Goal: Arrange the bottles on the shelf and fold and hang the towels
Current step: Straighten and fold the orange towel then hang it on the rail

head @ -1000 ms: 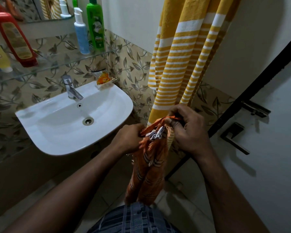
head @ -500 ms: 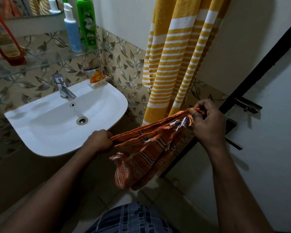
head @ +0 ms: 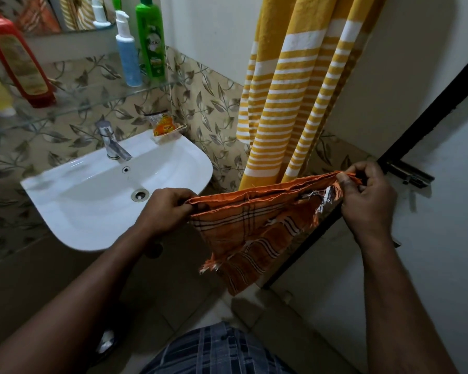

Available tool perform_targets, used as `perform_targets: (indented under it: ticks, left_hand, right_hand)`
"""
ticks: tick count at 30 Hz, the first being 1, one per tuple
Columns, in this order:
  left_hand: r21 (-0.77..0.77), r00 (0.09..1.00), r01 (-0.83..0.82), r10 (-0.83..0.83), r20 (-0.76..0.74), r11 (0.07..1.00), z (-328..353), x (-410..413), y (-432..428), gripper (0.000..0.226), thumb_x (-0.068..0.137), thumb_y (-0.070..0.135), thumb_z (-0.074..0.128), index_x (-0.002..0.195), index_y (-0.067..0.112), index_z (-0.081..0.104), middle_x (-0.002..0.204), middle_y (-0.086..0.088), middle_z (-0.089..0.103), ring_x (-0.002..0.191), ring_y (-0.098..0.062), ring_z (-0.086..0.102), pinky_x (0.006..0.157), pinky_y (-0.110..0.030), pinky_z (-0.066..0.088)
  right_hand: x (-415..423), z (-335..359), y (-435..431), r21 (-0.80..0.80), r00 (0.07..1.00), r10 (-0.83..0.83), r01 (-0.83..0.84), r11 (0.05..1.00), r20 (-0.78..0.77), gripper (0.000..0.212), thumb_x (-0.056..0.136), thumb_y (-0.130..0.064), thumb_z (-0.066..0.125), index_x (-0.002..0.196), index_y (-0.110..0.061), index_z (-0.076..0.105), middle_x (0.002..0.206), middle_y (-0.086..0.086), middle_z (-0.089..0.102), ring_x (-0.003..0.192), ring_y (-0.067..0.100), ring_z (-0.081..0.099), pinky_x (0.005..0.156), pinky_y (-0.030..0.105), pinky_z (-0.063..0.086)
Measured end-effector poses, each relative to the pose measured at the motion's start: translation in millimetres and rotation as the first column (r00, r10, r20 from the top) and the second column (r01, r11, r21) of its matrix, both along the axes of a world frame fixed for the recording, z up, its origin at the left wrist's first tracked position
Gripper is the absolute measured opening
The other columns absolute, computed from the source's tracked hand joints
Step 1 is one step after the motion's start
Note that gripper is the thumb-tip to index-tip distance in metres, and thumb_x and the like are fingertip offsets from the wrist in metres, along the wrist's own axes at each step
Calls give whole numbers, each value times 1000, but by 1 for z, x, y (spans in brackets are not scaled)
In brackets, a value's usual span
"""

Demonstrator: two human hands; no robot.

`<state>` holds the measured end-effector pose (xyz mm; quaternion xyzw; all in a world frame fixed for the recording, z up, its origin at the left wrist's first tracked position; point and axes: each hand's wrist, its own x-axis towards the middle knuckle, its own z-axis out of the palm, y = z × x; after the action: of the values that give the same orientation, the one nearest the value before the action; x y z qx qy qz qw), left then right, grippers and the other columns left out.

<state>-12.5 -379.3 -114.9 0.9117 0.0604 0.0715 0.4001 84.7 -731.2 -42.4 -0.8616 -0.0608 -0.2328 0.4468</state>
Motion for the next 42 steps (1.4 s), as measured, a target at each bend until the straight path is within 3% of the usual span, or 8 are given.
perform_targets:
  ticks: [9,16,20,23,27,31,36,42]
  left_hand:
    - [103,977,107,-124,174,989,10,-3,-2,36,95,9,72,109,31,48,100,6,74,74,-2,70,61,-17,52]
    - [422,905,205,-335,261,883,14,2,-1,28,89,3,72,106,24,77,101,3,76,83,-19,71,66,-39,60]
    - [620,957,266,-281,-75,738,16,9,-6,28,98,30,61,124,33,72,110,3,69,90,-20,68,73,-40,60]
    - [685,939,309,-98,-330,660,18,11,-19,21,97,37,54,94,21,66,97,0,65,80,-23,62,71,-37,55]
    - [680,928,348,-136,-346,646,23,5,-22,57,95,69,44,73,18,58,77,-1,61,69,-20,61,60,-31,42]
    - [751,880,436,-410,-240,496,21,1,-10,49,96,71,46,111,30,69,99,10,65,79,-14,64,60,-27,38]
    - [681,811,366,-576,100,634,18,-10,2,39,95,51,48,99,24,76,102,8,69,73,-17,68,53,-26,43]
    - [299,884,210,-311,349,931,22,-14,-7,29,90,40,66,71,18,64,72,9,62,59,-11,60,53,-36,51]
  right_hand:
    - [7,-2,-5,4,999,-52,52,999,-1,8,99,-20,69,104,-20,63,99,3,70,88,23,70,74,30,54]
    - [11,-3,-9,-16,996,-83,84,996,11,9,98,-22,70,104,-20,63,98,1,69,88,24,70,73,33,54]
    - [7,-5,-6,-51,998,-67,68,996,17,10,98,-20,70,105,-15,64,98,1,67,87,22,68,67,20,45]
    - [6,-6,0,-66,998,-60,61,996,11,10,98,-18,70,105,-14,65,98,1,67,86,19,65,65,17,43]
    - [10,-11,-2,-81,994,-110,112,990,24,8,97,-15,70,103,-12,65,95,0,65,84,17,62,71,23,43]
    - [14,-19,-17,-105,981,-194,194,975,11,11,97,-16,70,105,-8,66,96,0,64,86,16,60,70,21,39]
    - [14,-28,-24,-126,978,-210,209,970,2,9,96,-15,71,101,-8,66,91,0,64,83,19,60,72,22,37]
    - [12,-27,-17,-117,979,-202,199,973,-11,11,97,-16,70,103,-7,66,94,0,64,85,16,59,71,20,37]
